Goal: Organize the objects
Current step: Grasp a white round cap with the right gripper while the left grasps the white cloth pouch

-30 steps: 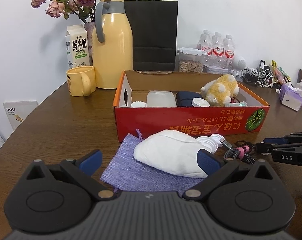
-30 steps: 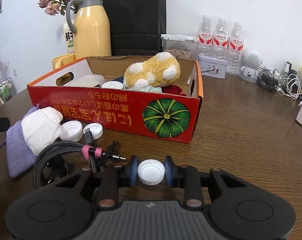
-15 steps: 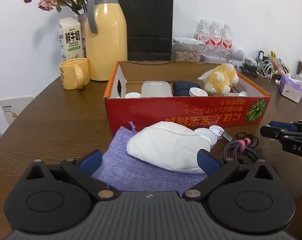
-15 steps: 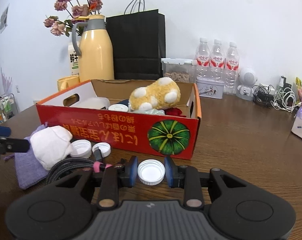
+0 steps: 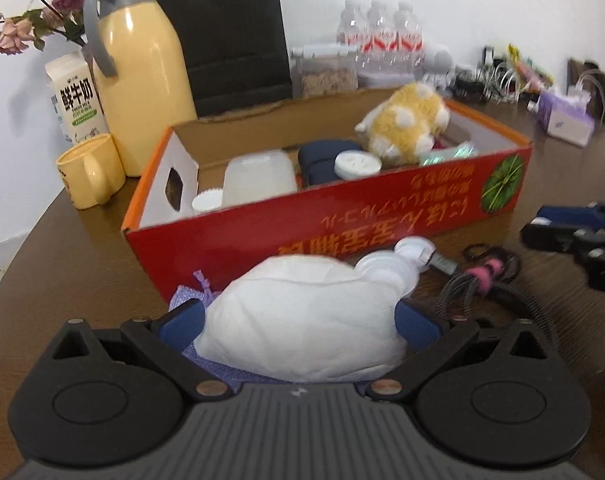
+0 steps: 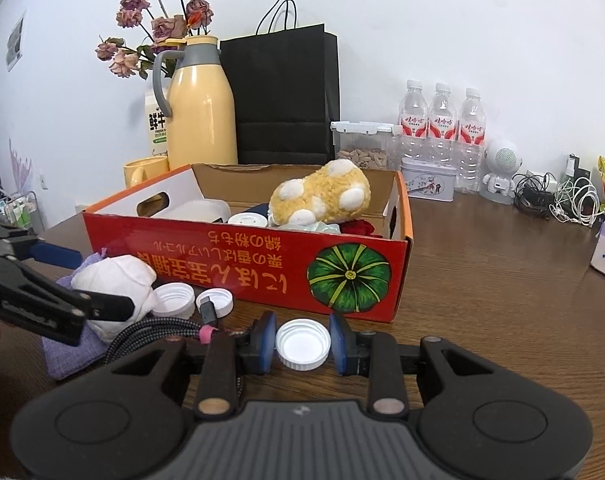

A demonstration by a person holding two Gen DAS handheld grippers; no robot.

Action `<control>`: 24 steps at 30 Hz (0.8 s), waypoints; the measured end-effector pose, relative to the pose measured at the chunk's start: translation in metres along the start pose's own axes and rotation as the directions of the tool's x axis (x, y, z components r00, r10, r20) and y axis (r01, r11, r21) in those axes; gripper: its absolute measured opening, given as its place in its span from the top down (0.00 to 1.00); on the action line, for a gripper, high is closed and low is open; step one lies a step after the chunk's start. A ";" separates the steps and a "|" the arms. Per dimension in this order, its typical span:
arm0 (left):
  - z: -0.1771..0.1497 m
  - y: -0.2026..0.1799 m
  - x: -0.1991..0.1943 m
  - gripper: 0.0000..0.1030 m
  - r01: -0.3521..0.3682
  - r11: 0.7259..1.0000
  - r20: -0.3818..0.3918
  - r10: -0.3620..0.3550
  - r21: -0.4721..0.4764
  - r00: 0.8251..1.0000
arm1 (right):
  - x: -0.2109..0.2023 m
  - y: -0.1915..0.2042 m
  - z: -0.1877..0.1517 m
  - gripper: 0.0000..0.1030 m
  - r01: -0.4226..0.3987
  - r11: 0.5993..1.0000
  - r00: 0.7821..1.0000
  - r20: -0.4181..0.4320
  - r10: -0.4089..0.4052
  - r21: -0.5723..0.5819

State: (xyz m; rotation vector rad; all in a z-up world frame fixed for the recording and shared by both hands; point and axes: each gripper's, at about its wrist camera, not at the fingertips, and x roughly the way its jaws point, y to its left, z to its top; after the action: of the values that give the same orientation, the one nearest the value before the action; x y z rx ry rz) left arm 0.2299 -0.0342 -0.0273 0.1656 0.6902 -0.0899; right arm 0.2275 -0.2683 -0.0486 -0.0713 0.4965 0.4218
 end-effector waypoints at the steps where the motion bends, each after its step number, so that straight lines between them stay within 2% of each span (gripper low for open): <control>1: -0.001 0.002 0.004 0.00 0.000 1.000 -0.013 -0.001 -0.008 1.000 | 0.000 0.000 0.000 0.73 -0.002 1.000 1.000 -0.001 0.002 0.001; 14: -0.011 0.000 0.006 0.00 -0.011 1.000 0.029 0.011 -0.019 1.000 | 0.000 0.000 0.000 0.73 -0.006 1.000 1.000 -0.002 0.006 0.003; 21: -0.015 0.001 -0.001 0.22 -0.036 0.999 0.052 0.038 -0.032 0.998 | -0.001 0.001 0.000 0.73 -0.007 1.000 1.000 -0.001 0.007 0.001; 23: -0.015 0.003 -0.004 0.22 -0.036 0.998 0.055 0.039 -0.043 0.998 | 0.000 0.001 0.000 0.73 -0.007 1.000 1.000 0.000 0.007 0.000; 24: -0.015 0.005 -0.005 0.18 -0.034 0.998 0.060 0.037 -0.053 0.998 | 0.000 0.001 0.000 0.73 -0.006 1.000 1.000 0.000 0.006 0.000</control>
State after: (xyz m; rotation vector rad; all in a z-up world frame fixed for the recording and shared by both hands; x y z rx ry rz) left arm 0.2172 -0.0266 -0.0344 0.1246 0.6281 -0.0423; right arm 0.2270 -0.2676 -0.0483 -0.0695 0.4966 0.4280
